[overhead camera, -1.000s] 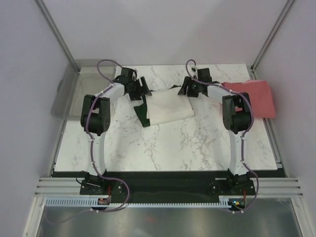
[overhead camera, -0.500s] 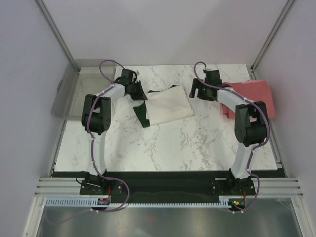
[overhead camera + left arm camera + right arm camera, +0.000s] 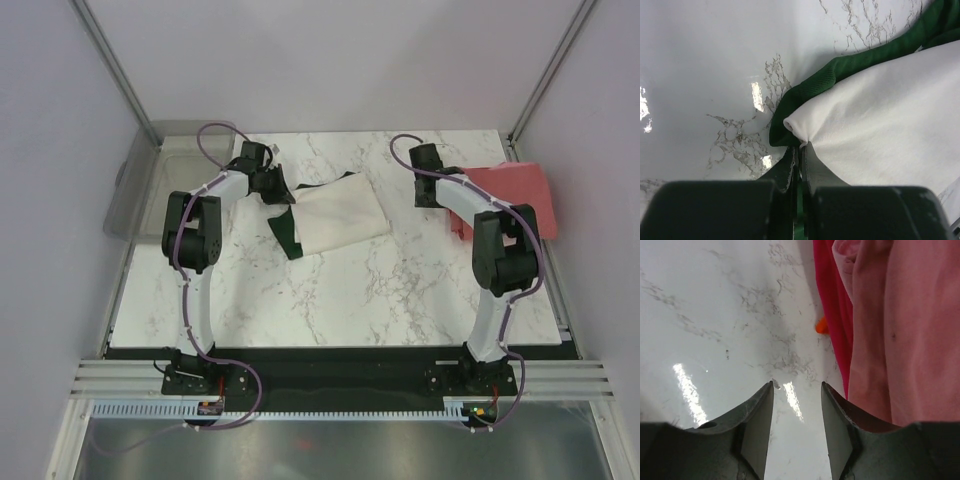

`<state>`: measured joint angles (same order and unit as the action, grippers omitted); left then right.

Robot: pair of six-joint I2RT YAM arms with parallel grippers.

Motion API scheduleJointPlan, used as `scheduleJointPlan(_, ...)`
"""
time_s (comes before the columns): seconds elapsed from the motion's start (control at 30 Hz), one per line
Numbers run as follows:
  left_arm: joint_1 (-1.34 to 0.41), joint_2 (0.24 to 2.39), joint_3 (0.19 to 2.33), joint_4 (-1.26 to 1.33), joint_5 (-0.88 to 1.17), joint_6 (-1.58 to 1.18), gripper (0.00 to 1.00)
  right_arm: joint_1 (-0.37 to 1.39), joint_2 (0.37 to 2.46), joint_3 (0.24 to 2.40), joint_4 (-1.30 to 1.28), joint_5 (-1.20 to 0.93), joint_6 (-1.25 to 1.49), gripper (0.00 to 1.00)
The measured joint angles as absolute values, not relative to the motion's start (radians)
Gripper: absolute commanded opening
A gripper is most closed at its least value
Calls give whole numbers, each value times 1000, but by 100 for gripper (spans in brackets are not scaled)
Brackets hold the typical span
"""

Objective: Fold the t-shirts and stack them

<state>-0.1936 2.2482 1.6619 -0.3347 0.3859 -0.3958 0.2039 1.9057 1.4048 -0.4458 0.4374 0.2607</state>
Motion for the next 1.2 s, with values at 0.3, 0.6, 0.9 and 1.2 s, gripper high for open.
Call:
scheduleJointPlan(0.3,-191,2247,1658,-334,386,-387,2,259,2139,1604,-592,721,236,55)
scheduleJointPlan(0.6,-187,2240,1649,-334,387,-382,2,255,2308,1755,-660,891,230,56)
scheduleJointPlan(0.9,-184,2235,1643,-334,386,-379,2,242,2365,1793,-698,997,226,38)
scheduleJointPlan(1.2,-180,2222,1628,-338,383,-377,2,226,2391,1817,-735,993,234,0)
